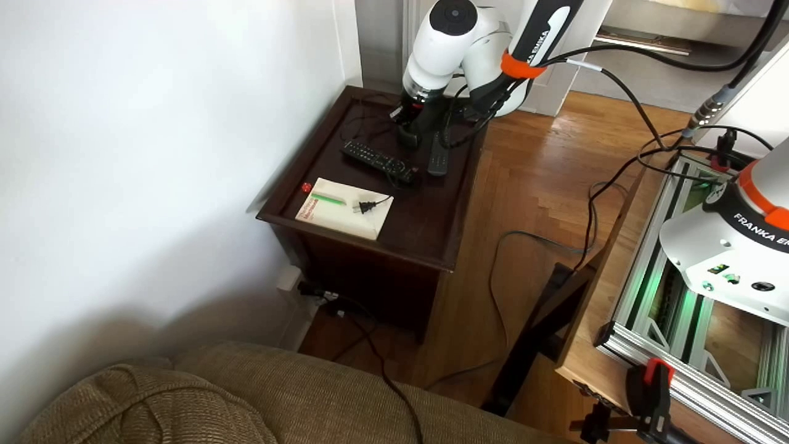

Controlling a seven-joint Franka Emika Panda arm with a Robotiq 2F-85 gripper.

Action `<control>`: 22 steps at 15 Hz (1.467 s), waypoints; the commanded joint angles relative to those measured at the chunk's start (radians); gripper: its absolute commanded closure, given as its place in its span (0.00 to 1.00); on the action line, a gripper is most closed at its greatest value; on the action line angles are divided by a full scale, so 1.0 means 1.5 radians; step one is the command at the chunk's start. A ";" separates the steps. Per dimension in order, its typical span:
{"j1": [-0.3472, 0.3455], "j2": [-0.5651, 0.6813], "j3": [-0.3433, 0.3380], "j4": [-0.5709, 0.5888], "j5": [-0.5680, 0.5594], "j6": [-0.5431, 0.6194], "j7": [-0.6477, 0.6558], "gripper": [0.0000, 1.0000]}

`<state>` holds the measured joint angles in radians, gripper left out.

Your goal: Move the black object to the right

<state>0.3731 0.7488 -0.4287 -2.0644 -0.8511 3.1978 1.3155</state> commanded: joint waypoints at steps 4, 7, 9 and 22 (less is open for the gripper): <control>-0.004 0.034 -0.013 -0.007 0.001 0.014 0.008 1.00; -0.007 0.037 -0.018 -0.009 0.001 0.015 0.007 1.00; -0.008 0.036 -0.019 -0.010 0.001 0.016 0.006 1.00; -0.023 -0.083 0.052 -0.057 0.010 -0.063 -0.017 1.00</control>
<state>0.3662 0.7087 -0.4055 -2.0929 -0.8485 3.1578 1.3153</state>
